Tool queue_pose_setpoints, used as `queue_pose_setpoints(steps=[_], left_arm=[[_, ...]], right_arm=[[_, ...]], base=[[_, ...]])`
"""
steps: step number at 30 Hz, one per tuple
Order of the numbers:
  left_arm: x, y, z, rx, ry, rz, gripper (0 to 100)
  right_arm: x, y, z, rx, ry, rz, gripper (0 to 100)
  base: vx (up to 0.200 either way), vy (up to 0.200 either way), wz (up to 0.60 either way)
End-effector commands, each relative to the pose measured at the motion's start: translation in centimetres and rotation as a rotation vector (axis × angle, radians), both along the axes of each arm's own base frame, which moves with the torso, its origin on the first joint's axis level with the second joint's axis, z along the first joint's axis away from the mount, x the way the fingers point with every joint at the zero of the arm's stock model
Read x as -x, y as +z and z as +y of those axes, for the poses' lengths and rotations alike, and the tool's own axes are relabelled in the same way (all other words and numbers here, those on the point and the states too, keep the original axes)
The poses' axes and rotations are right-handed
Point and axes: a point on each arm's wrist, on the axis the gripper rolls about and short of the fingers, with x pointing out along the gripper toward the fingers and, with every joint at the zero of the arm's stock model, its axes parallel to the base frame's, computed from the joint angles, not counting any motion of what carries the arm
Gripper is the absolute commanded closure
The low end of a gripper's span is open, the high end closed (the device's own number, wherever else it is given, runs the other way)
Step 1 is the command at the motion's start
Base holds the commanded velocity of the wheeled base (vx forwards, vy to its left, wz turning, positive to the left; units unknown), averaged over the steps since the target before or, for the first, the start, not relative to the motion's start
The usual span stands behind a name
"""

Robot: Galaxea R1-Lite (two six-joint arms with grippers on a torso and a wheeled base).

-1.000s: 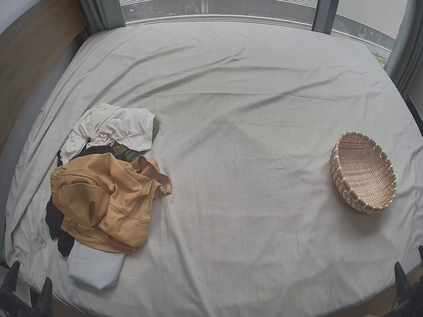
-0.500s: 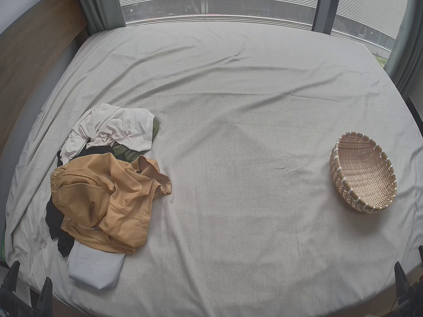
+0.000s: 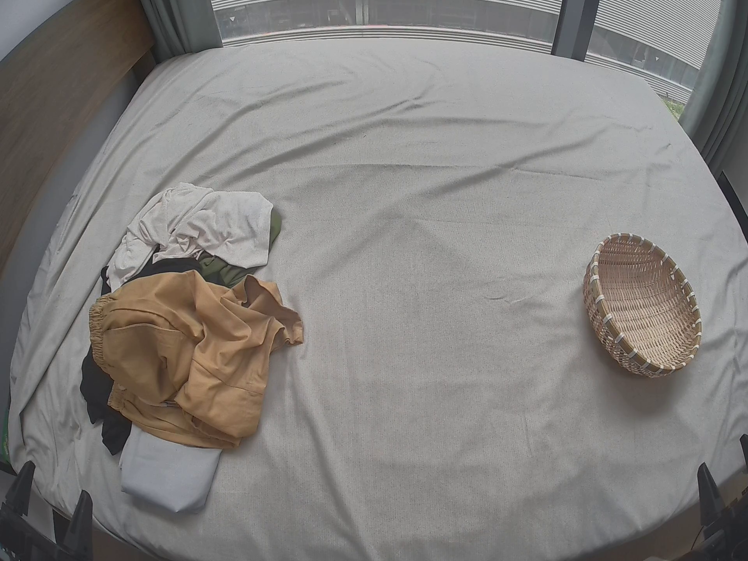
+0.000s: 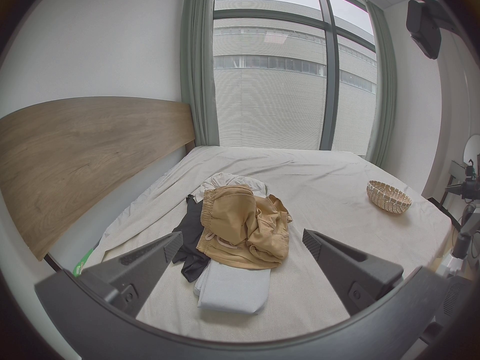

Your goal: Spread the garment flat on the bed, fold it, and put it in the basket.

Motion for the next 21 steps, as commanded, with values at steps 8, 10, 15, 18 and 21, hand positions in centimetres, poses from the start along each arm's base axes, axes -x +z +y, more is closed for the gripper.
queue_pose_setpoints(steps=[8, 10, 15, 18, 21], left_arm=[[0.0, 4.1, 0.0, 0.033, -0.120, -0.025, 0], [-0.1, 4.1, 0.0, 0.052, -0.131, -0.015, 0], [-1.0, 5.9, 0.0, 0.111, -0.188, 0.027, 0], [-1.7, 7.0, -0.1, 0.168, -0.196, 0.064, 0], [-2.4, 7.6, -0.2, 0.221, -0.205, 0.101, 0]], right_arm=[[0.0, -0.5, 0.0, 0.001, 0.000, 0.003, 0], [0.0, -0.5, 0.0, 0.001, 0.000, 0.003, 0], [0.0, -0.5, 0.0, 0.001, 0.000, 0.004, 0], [0.0, -0.5, 0.0, 0.001, 0.000, 0.003, 0], [0.0, -0.5, 0.0, 0.001, 0.000, 0.003, 0]], base=[[0.000, 0.000, 0.00], [0.000, 0.000, 0.00], [0.000, 0.000, 0.00], [0.000, 0.000, 0.00], [0.000, 0.000, 0.00]])
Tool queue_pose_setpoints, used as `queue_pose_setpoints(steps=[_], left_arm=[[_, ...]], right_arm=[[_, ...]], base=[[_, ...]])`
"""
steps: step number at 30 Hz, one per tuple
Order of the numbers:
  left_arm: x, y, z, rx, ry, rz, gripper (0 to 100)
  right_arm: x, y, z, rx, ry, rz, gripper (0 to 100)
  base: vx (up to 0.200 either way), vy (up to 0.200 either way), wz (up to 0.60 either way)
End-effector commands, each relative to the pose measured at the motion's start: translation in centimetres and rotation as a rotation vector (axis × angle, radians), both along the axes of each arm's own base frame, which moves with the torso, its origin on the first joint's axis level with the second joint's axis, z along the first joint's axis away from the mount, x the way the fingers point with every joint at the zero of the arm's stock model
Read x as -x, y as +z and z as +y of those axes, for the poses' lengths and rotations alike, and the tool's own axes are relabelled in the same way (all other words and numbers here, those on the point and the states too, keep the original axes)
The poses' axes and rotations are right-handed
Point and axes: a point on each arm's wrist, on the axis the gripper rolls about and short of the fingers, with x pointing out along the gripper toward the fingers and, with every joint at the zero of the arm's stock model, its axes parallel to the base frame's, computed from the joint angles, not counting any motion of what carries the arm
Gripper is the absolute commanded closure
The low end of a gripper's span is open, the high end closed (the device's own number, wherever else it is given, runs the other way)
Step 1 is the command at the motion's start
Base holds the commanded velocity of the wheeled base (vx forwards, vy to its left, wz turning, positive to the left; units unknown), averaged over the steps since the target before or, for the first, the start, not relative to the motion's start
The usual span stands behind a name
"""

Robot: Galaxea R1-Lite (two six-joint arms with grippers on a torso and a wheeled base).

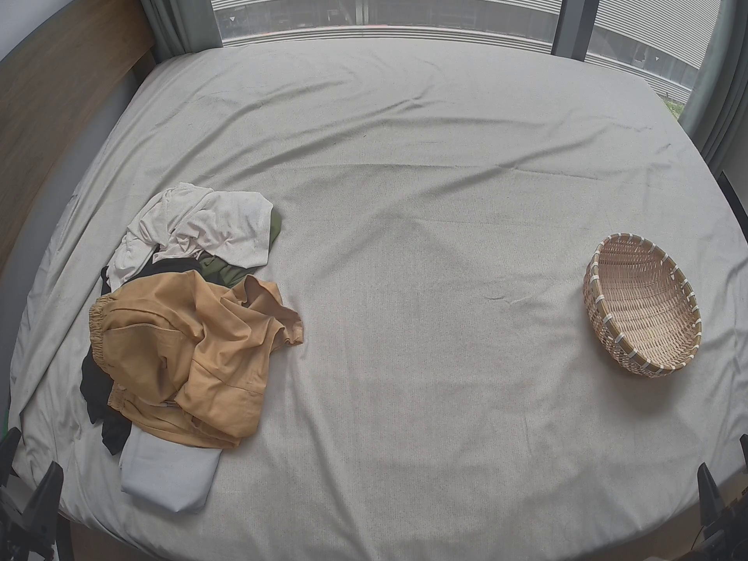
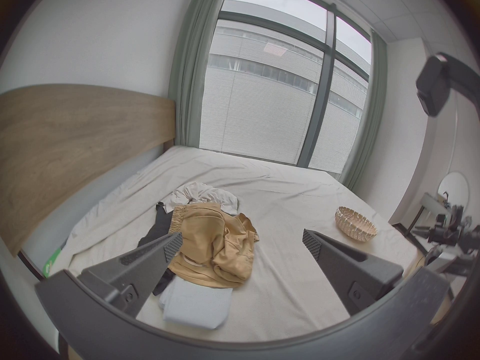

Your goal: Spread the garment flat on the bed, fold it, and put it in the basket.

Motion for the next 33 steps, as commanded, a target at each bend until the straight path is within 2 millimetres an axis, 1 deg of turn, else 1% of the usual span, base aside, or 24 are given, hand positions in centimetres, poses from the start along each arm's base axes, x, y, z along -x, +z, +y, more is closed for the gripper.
queue_pose_setpoints(steps=[1, 4, 10, 11, 12, 13, 18, 24, 26, 27, 29, 33], left_arm=[[-2.1, 1.7, -0.3, 0.073, -0.045, 0.116, 0], [-2.6, 2.1, -0.4, 0.103, -0.075, 0.141, 0], [-5.6, 1.4, -1.1, 0.168, -0.165, 0.346, 0], [-5.8, 1.4, -1.1, 0.171, -0.167, 0.353, 0], [-6.5, 1.3, -1.2, 0.185, -0.179, 0.380, 0], [-6.7, 1.3, -1.3, 0.190, -0.182, 0.383, 0], [-9.0, 1.5, -1.6, 0.231, -0.192, 0.426, 0], [-11.7, 0.3, -2.0, 0.232, -0.186, 0.542, 0], [-12.0, 0.2, -2.0, 0.232, -0.184, 0.556, 0], [-12.8, -0.2, -2.0, 0.233, -0.179, 0.580, 0], [-13.6, -0.4, -2.1, 0.234, -0.176, 0.595, 0], [-14.8, -1.1, -2.2, 0.231, -0.167, 0.637, 0]], right_arm=[[0.0, -0.5, 0.0, 0.001, 0.000, 0.005, 0], [0.0, -0.5, 0.0, 0.001, 0.000, 0.004, 0], [0.0, -0.5, 0.0, 0.001, 0.000, 0.004, 0], [0.0, -0.5, 0.0, 0.001, 0.000, 0.004, 0], [0.0, -0.5, 0.0, 0.001, 0.000, 0.004, 0], [0.0, -0.5, 0.0, 0.001, 0.000, 0.004, 0], [0.0, -0.5, 0.0, 0.001, 0.000, 0.004, 0], [0.0, -0.5, 0.0, 0.001, 0.000, 0.005, 0], [0.0, -0.5, 0.0, 0.001, 0.000, 0.004, 0], [0.0, -0.5, 0.0, 0.001, 0.000, 0.004, 0], [0.0, -0.5, 0.0, 0.001, 0.000, 0.005, 0], [0.0, -0.5, 0.0, 0.001, 0.000, 0.004, 0]], base=[[0.000, 0.000, 0.00], [0.000, 0.000, 0.00], [0.000, 0.000, 0.00], [0.000, 0.000, 0.00], [0.000, 0.000, 0.00], [0.000, 0.000, 0.00], [0.000, 0.000, 0.00], [0.000, 0.000, 0.00], [0.000, 0.000, 0.00], [0.000, 0.000, 0.00], [0.000, 0.000, 0.00], [0.000, 0.000, 0.00]])
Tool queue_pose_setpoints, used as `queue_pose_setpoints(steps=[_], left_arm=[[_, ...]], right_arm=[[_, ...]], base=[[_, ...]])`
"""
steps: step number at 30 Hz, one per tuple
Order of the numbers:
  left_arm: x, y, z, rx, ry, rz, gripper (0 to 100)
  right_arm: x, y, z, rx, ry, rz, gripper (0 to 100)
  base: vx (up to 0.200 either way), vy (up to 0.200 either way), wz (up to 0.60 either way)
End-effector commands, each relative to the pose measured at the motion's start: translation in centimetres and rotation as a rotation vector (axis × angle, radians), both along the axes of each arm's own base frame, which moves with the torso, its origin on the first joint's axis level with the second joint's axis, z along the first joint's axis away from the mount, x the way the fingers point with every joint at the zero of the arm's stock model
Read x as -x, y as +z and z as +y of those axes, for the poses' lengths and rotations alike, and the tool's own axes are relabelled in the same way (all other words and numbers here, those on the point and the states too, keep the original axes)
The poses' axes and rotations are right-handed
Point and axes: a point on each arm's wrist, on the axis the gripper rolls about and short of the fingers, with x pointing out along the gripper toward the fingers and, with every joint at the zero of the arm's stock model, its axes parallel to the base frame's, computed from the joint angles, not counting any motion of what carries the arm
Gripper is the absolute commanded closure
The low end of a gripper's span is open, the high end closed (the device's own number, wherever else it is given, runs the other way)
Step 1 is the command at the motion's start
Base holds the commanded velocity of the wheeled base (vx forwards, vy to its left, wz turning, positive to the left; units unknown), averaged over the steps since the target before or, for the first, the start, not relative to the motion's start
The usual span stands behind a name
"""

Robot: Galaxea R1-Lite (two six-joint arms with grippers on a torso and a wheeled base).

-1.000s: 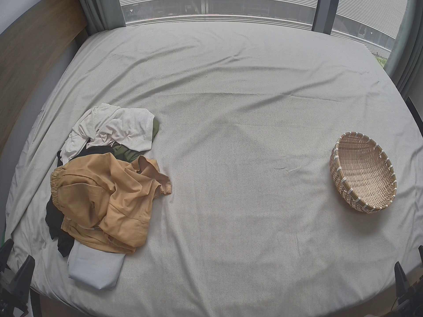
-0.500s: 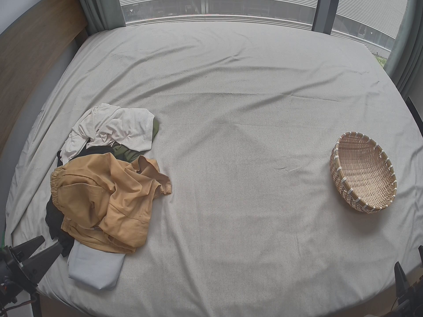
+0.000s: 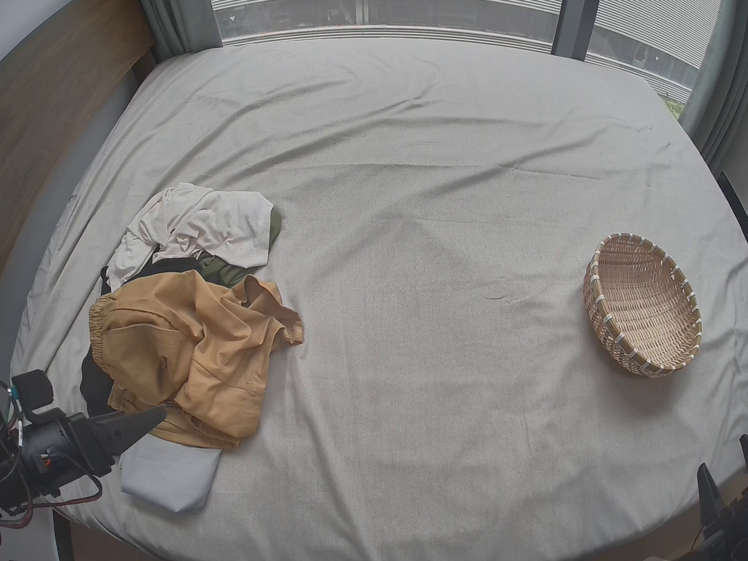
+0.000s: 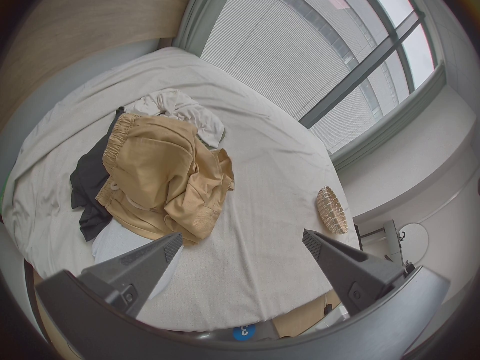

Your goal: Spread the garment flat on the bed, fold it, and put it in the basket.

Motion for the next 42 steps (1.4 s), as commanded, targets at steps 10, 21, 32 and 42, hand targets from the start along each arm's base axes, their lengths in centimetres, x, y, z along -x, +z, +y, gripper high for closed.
queue_pose_setpoints(steps=[10, 21, 32, 42], left_arm=[[-4.6, -3.1, -0.5, -0.021, 0.001, 0.184, 0], [-6.6, -5.6, -0.8, -0.030, -0.010, 0.279, 0], [-8.6, -10.1, -1.0, -0.043, -0.006, 0.346, 0], [-9.7, -12.4, -1.2, -0.045, -0.005, 0.340, 0]], right_arm=[[0.0, -0.5, 0.0, 0.000, 0.000, 0.003, 0], [0.0, -0.5, 0.0, 0.000, 0.000, 0.003, 0], [0.0, -0.5, 0.0, 0.000, -0.001, 0.001, 0], [0.0, -0.5, 0.0, 0.000, 0.000, 0.001, 0]], base=[[0.000, 0.000, 0.00], [0.000, 0.000, 0.00], [0.000, 0.000, 0.00], [0.000, 0.000, 0.00]])
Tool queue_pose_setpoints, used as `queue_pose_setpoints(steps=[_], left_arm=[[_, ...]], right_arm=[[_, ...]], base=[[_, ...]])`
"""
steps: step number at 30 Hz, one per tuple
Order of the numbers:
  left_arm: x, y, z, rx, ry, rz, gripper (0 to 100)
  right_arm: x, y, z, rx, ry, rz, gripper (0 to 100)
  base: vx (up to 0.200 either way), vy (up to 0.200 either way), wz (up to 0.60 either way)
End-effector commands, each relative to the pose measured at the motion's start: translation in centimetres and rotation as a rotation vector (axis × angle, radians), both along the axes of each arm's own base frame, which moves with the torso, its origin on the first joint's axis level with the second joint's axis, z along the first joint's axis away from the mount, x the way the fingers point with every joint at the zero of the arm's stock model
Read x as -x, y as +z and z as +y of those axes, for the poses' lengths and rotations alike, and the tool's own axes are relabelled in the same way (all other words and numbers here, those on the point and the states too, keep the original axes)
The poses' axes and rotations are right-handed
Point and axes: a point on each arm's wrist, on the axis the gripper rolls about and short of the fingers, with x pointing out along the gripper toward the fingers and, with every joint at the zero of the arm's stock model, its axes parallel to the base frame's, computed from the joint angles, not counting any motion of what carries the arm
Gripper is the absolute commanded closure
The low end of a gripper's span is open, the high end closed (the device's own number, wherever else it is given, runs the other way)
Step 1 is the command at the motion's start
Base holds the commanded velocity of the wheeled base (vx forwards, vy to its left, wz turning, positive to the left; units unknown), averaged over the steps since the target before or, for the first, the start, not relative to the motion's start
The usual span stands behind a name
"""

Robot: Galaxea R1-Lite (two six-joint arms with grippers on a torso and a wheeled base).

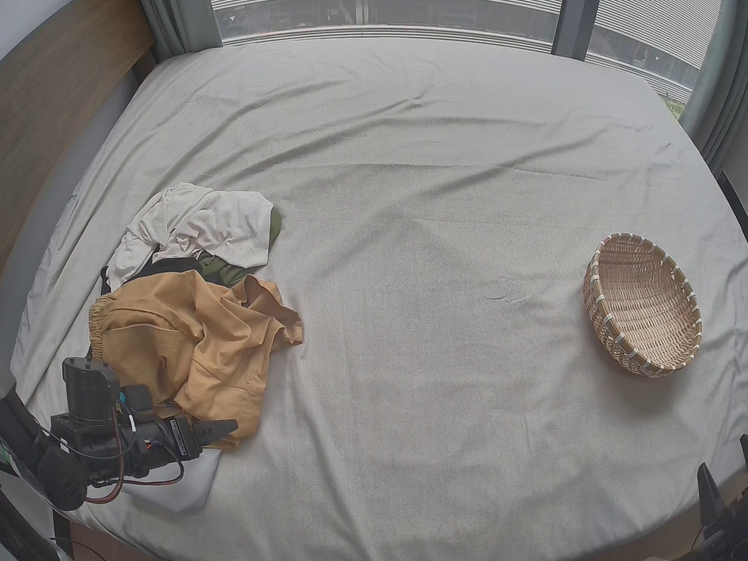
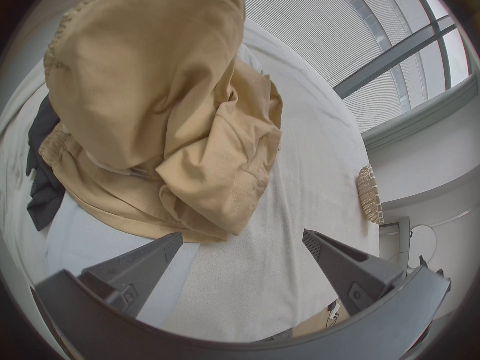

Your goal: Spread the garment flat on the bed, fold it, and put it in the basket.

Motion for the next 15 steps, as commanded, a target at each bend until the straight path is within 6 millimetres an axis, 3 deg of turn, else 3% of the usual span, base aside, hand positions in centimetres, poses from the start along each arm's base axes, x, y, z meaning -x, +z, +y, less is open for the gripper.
queue_pose_setpoints(steps=[1, 15], left_arm=[[-0.1, -2.1, 0.0, -0.010, 0.000, 0.091, 0], [-1.6, -3.2, -0.3, 0.002, 0.004, 0.049, 0]], right_arm=[[0.0, -0.5, 0.0, 0.001, 0.000, 0.002, 0], [0.0, -0.5, 0.0, 0.001, 0.000, 0.002, 0]], base=[[0.000, 0.000, 0.00], [0.000, 0.000, 0.00]])
